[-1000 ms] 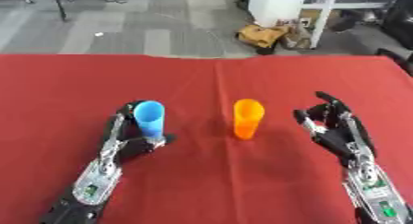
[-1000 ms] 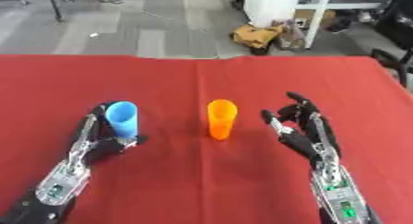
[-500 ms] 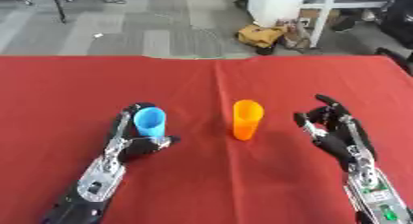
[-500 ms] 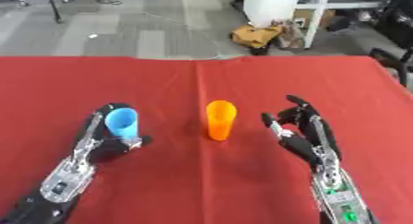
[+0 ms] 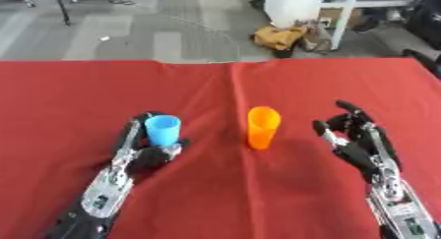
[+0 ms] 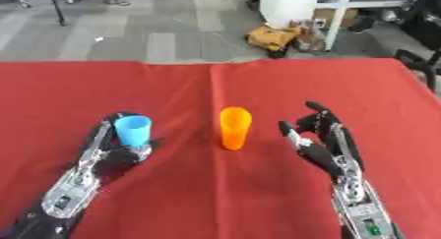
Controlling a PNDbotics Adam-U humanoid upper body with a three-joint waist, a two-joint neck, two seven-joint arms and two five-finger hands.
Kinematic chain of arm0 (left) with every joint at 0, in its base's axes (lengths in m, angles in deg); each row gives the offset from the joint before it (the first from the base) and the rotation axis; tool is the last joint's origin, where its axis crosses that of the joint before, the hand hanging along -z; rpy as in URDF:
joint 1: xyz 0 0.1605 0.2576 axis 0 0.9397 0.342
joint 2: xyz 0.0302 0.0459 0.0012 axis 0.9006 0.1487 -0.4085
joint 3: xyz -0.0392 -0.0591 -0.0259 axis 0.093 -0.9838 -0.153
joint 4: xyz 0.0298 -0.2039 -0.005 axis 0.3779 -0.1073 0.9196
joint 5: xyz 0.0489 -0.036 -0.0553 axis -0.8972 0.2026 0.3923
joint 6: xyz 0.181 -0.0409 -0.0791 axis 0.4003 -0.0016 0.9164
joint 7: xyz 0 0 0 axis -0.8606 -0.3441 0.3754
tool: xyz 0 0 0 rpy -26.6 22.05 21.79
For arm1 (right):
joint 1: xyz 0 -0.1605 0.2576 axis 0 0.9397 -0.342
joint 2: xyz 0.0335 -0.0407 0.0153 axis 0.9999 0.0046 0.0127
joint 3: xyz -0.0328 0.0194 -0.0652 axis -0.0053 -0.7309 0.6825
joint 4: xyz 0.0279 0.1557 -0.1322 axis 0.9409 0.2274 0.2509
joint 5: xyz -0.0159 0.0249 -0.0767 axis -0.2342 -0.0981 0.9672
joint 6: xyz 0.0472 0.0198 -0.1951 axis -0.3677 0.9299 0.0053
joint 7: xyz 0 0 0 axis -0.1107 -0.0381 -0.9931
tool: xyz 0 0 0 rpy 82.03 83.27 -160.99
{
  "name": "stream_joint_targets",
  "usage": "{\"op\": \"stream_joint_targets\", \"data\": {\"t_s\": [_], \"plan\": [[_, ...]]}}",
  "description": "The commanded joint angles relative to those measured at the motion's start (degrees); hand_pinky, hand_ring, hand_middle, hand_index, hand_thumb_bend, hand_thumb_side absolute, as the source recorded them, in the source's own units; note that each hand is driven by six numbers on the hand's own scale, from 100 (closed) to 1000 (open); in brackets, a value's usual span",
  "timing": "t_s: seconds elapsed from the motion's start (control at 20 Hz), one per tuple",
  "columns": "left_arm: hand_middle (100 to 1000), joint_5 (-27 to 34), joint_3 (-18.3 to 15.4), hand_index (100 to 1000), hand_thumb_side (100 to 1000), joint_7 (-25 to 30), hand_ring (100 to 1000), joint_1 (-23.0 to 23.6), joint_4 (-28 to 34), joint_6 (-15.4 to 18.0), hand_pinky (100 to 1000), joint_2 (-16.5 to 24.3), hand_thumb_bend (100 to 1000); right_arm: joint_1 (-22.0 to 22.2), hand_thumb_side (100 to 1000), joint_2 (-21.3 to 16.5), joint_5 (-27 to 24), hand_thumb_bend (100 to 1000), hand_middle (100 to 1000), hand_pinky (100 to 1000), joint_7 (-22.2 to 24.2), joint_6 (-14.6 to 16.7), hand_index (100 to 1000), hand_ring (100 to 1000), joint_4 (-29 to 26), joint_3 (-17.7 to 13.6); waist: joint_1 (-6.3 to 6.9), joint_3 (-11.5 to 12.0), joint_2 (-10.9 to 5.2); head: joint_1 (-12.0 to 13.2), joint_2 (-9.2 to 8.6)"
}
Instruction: Pour the contents of one cup into another cup.
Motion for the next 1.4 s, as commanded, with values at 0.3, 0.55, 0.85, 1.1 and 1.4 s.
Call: {"op": "stream_joint_targets", "data": {"t_s": [0.3, 0.55, 0.85, 1.1, 1.4], "plan": [[398, 4.65, 2.46, 700, 100, -0.89, 372, 3.39, 17.44, -0.83, 517, 4.91, 459, -1.97, 291, -2.08, 0.44, 503, 546, 818, 0.34, 0.07, 890, 567, 0.56, -0.04, 0.15, 1.2, -1.45, -0.94, -0.28], [400, 6.71, 3.41, 701, 100, -0.02, 375, 7.07, 26.85, -1.88, 520, 7.46, 459, -2.92, 229, -3.24, 1.98, 497, 559, 819, 1.03, 0.81, 913, 587, 2.98, 0.46, 0.3, 2.21, -1.79, -1.62, -0.09], [403, 9.36, 3.35, 703, 100, 0.62, 378, 12.42, 34.69, -3.51, 525, 9.19, 469, -4.85, 196, -4.83, 7.44, 534, 706, 895, 3.07, 3.76, 961, 749, 7.24, 1.68, 0.61, 3.1, -2.23, -2.48, -0.01], [405, 11.29, 2.78, 706, 100, 1.15, 381, 16.42, 39.36, -4.67, 532, 10.17, 471, -6.79, 197, -4.97, 9.53, 540, 716, 905, 4.87, 5.65, 969, 763, 11.26, 2.34, 0.94, 3.71, -2.56, -3.15, -0.03], [406, 12.48, 1.88, 707, 100, 1.08, 383, 19.08, 42.41, -5.34, 535, 9.93, 468, -8.8, 196, -4.47, 10.18, 537, 703, 899, 6.3, 6.53, 969, 755, 14.75, 3.42, 1.33, 4.48, -2.9, -3.75, 0.04]]}}
